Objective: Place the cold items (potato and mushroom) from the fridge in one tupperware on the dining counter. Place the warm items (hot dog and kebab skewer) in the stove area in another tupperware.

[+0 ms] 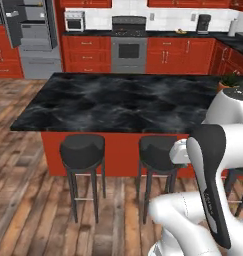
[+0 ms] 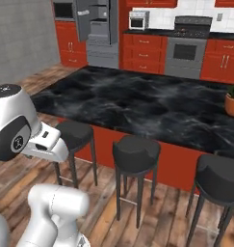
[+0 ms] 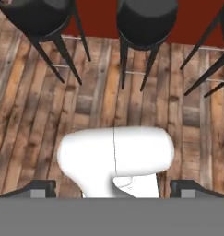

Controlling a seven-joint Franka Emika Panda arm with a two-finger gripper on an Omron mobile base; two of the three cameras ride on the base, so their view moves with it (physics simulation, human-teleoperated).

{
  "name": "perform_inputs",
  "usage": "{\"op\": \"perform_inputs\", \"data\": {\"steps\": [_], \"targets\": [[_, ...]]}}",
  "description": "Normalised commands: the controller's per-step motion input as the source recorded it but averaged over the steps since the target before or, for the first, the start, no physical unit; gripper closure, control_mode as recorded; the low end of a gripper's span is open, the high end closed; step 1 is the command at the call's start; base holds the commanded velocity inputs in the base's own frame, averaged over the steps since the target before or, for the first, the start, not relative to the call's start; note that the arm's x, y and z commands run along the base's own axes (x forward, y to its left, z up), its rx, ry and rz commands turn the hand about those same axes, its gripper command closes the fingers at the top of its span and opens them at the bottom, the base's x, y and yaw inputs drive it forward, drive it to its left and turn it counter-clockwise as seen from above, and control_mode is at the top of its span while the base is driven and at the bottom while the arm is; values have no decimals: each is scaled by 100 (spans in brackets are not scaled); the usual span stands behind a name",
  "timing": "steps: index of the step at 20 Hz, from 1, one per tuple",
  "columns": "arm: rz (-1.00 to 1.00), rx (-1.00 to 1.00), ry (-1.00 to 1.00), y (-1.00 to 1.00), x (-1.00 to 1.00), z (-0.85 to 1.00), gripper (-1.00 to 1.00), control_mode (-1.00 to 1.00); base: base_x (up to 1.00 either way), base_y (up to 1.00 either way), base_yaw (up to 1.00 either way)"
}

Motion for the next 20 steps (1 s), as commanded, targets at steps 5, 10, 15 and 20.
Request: {"op": "perform_inputs", "data": {"steps": [5,10,15,20], "targets": [[0,0,0,0,0,0,-100,100,0,100,0],[0,0,0,0,0,0,-100,100,0,100,0],[0,0,0,0,0,0,-100,100,9,100,0],[0,0,0,0,0,0,-100,100,31,100,0]]}}
